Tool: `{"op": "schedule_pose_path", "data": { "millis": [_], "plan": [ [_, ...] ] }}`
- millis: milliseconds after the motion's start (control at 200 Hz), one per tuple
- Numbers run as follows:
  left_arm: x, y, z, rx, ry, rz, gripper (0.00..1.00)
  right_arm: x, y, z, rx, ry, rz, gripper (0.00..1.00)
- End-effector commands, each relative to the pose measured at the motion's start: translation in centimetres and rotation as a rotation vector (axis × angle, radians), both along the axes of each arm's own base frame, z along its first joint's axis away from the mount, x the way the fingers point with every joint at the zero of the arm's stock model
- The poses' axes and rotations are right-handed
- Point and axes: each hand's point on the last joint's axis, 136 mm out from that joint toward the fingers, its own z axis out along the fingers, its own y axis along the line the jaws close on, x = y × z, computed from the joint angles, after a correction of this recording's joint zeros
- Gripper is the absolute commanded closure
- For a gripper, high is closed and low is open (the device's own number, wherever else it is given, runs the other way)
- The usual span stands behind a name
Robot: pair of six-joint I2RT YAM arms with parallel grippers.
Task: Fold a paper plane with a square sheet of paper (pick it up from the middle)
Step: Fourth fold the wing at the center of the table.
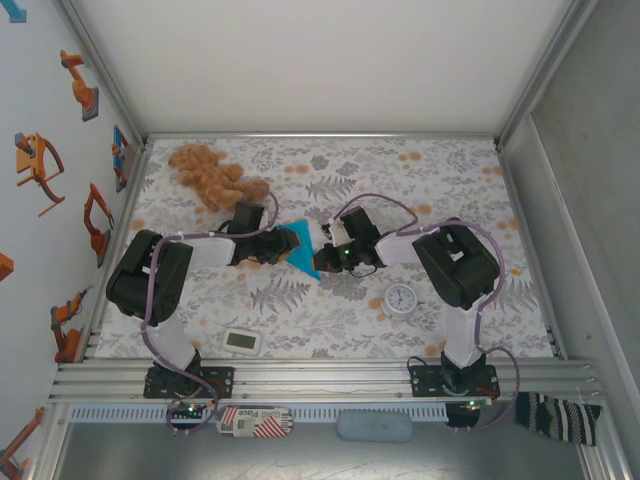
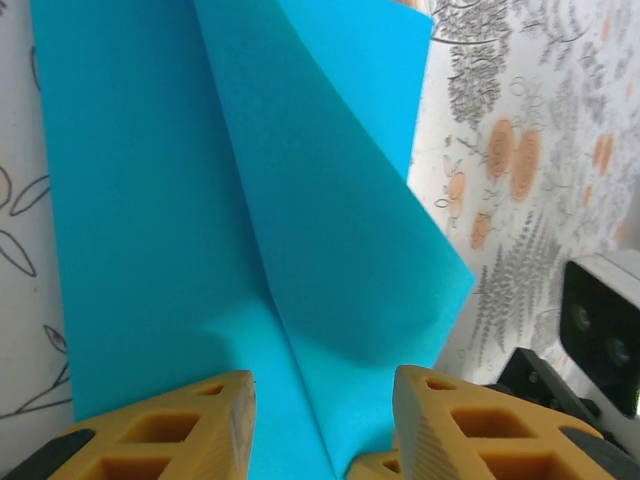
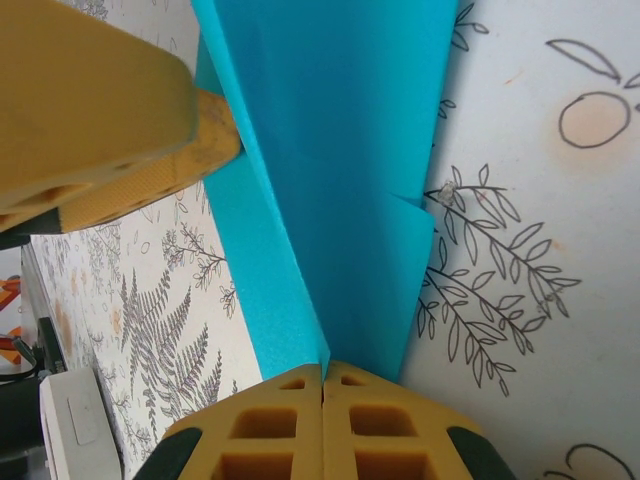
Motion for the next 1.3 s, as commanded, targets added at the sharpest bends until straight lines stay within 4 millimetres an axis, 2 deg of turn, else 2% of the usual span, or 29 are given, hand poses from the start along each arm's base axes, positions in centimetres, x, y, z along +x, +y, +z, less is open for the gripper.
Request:
{"op": "schedule_pose_path", "data": {
  "millis": [0,280,616,856,1137,1297],
  "plan": [
    [-0.2,0.1,-0.8,0.085,0.014,-0.036,0.56,-1.0,-1.3,-2.8,-0.069,0.061,-0.018,1.00],
    [-1.3,1.0,-2.9,0.228,0.095,-0.051,0.50,-0.9,-1.2,-2.7,-0.068,0.062,-0.022,0.98],
    [-3.1,3.0,-5.9,0.439,0.228,-0.078,0.47,-0.1,-1.2,-0.7,-0.050,0.014,-0.055,0.89],
    [-4.1,4.0,-7.0,0.550,0.281,-0.105,0.37,0.9,-1.4,1.3,-0.008,-0.039,-0.117,0.84],
    [-4.8,4.5,-8.1,0.609,0.320,-0.122,0.34,1.0,-1.6,3.4,0.067,-0.075,-0.166,0.81],
    [-5.0,4.6,-8.4,0.623,0.328,-0.127,0.34,1.3,-2.1,4.0,0.059,-0.103,-0.190,0.79]
  ]
}}
